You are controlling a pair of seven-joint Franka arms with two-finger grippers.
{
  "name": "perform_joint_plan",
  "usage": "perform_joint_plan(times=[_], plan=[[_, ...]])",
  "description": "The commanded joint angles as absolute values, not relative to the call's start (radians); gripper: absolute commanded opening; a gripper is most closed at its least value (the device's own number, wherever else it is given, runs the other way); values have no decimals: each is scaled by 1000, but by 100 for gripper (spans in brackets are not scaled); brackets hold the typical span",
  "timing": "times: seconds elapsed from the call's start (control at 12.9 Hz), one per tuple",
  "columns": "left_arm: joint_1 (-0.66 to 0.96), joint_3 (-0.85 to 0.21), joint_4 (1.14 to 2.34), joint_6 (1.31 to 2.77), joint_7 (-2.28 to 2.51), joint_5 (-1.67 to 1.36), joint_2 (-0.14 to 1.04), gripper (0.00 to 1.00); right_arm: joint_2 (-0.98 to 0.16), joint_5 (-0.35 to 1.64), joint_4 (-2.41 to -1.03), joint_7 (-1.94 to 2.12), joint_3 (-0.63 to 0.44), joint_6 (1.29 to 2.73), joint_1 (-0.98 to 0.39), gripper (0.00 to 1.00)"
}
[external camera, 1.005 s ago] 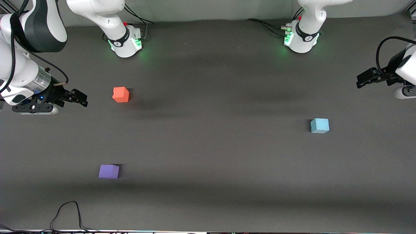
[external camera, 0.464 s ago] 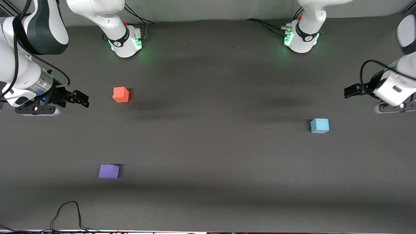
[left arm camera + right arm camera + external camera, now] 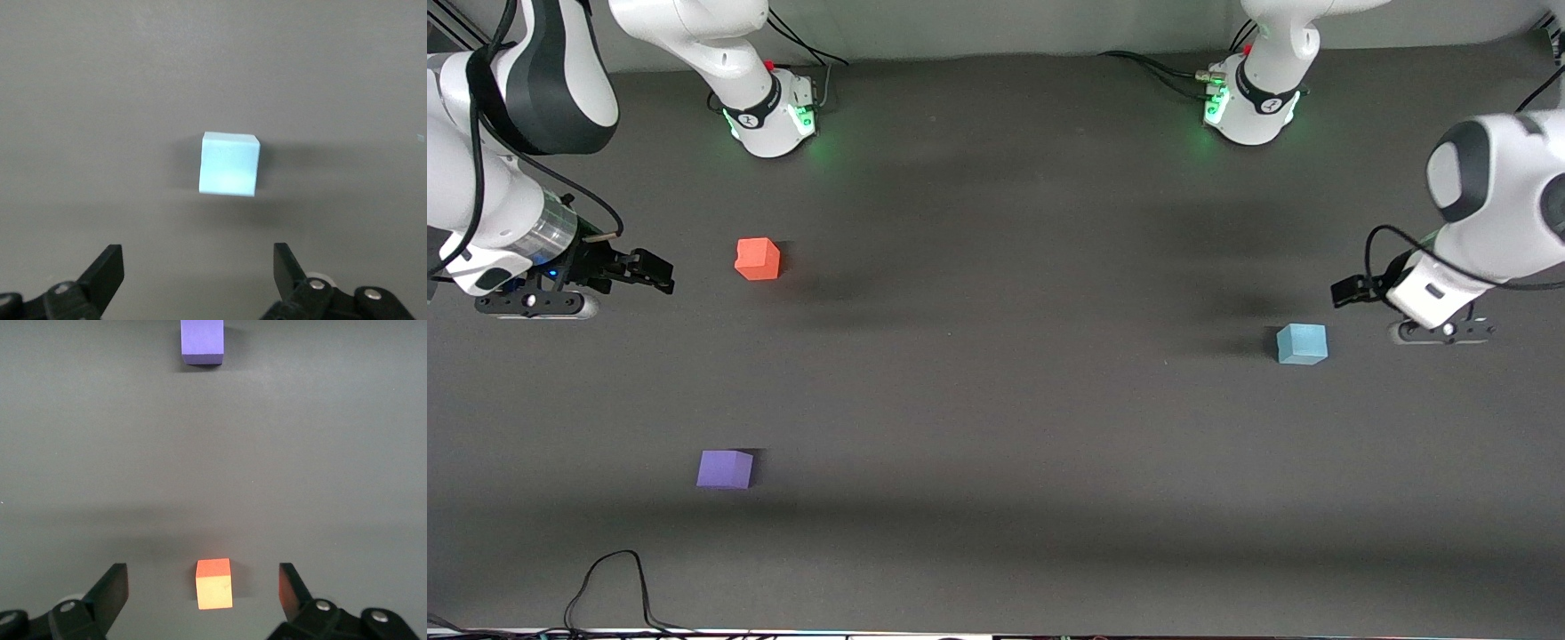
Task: Place blue block between orange and purple blocks
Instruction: 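Move the left gripper down over the light blue block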
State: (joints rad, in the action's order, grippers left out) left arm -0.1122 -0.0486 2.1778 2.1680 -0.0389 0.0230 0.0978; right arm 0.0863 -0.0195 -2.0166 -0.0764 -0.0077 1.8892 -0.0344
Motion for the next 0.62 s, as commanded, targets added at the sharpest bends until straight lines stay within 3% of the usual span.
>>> perform_joint_plan(times=[0.0,0.23,0.54], plan=[[-114,-51,2219,2316,-57,15,188,100,106,-29,-2019,-103,-3,1876,-58,100],[-114,-52,2264,2456,-57,17,277,100,103,-29,-2019,-109,-2,1878,-58,100],[-110,-55,2266,2497,-51,-12,327,100,120,-28,-2019,-109,-11,1862,-57,100]])
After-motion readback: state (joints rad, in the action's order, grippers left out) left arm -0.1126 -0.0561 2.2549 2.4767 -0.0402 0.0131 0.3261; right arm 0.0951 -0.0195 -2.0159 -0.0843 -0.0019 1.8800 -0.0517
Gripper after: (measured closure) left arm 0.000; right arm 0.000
